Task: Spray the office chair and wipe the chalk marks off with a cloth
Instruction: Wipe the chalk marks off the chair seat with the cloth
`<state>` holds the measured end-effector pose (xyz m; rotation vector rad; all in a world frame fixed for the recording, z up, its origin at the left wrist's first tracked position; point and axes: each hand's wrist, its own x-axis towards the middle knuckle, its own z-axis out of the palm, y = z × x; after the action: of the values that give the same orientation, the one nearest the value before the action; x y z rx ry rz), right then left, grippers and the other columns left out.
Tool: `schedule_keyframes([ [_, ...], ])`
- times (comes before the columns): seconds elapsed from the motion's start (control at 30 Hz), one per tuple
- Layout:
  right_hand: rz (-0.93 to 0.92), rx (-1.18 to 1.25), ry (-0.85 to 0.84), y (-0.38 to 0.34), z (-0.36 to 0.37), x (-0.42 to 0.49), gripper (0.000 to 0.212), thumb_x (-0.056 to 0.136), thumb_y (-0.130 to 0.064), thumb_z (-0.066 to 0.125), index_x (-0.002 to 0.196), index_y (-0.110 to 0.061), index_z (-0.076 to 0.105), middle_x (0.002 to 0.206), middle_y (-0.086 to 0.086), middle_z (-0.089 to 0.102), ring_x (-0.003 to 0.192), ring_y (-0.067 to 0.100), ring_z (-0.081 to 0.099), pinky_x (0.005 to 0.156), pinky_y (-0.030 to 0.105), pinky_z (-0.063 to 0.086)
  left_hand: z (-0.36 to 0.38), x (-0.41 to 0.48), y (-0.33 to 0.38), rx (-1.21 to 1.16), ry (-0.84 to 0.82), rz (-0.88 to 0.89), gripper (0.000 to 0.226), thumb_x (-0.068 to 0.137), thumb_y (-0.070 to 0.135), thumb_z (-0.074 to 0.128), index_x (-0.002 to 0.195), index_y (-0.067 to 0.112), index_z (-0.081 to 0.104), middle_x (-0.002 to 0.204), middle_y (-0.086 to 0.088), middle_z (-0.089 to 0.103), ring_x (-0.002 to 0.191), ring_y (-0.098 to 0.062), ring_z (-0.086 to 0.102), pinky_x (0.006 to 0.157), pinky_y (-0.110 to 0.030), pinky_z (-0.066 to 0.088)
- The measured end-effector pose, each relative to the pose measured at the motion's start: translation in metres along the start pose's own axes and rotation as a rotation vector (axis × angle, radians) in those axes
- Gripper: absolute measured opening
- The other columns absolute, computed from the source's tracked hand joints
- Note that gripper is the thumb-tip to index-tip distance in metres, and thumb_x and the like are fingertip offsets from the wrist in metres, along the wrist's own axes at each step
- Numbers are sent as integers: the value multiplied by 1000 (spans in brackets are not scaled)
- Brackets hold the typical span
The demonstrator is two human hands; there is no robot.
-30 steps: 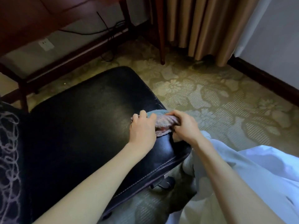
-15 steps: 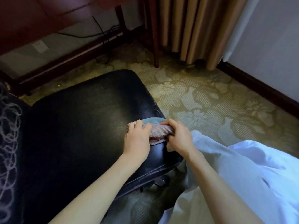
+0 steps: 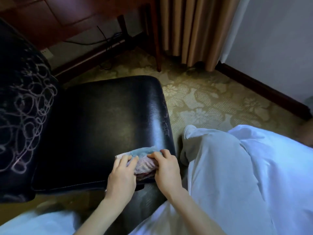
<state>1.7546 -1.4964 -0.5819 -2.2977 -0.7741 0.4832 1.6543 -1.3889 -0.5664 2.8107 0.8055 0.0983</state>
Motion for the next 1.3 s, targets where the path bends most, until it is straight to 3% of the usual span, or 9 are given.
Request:
schedule_keyframes([
  [0.1,3,-9,-24,-7,4,-10,43,81,-11,42,116,-30,60,126,2,50,102,30,48,83,41,47,0,-4,-6,0,-1,-1,54,54,-14,72,104,7,69,98,-9,61,93,-32,58,67,-41,58],
  [0.27,45,34,-32,-16,9,-20,48,82,-3,42,120,-28,58,135,-1,44,108,27,43,86,37,47,-3,-11,-11,3,-14,-2,55,54,-16,71,105,7,69,98,-7,61,91,-31,59,64,-39,58],
  [0.4,49,43,-9,-15,12,-16,47,81,-3,38,116,-27,60,130,1,47,102,28,46,86,35,45,-5,-9,-11,15,-4,13,55,53,-15,72,103,8,67,98,-4,60,90,-28,59,54,-33,56],
  [0.5,66,54,134,-18,15,-8,53,69,-9,26,97,-27,67,109,5,61,79,28,55,66,35,50,-5,-2,-10,4,-17,6,57,52,-14,73,103,10,67,100,-1,59,90,-24,56,45,-30,52],
  [0.57,102,101,188,-14,17,1,50,62,-1,38,92,-28,68,101,4,62,72,26,55,60,33,51,-3,10,-8,-5,-16,7,60,50,-13,73,104,12,67,101,0,59,90,-22,53,44,-29,51],
  [0.63,106,114,211,-8,17,13,55,56,5,48,96,-28,67,102,4,61,75,26,55,64,36,52,0,25,-4,-9,-22,20,63,49,-12,73,106,12,66,103,0,59,93,-20,50,46,-30,52],
  [0.9,280,213,265,15,5,37,57,67,8,44,106,-27,65,104,2,57,90,28,55,77,36,47,10,77,19,-40,-50,191,70,54,-15,70,110,23,50,106,-3,60,96,-23,56,55,-35,57],
  [1.07,365,237,174,24,4,29,57,70,8,44,109,-31,60,108,-2,54,95,27,57,80,35,46,9,79,20,91,-145,366,74,42,-9,78,108,15,55,102,-8,60,88,-28,60,51,-31,53],
  [1.3,361,340,263,33,2,71,60,64,12,46,101,-32,65,101,-5,59,91,20,57,75,25,38,17,120,23,121,-72,311,61,48,-4,80,104,16,66,101,-5,61,89,-28,60,47,-32,51],
])
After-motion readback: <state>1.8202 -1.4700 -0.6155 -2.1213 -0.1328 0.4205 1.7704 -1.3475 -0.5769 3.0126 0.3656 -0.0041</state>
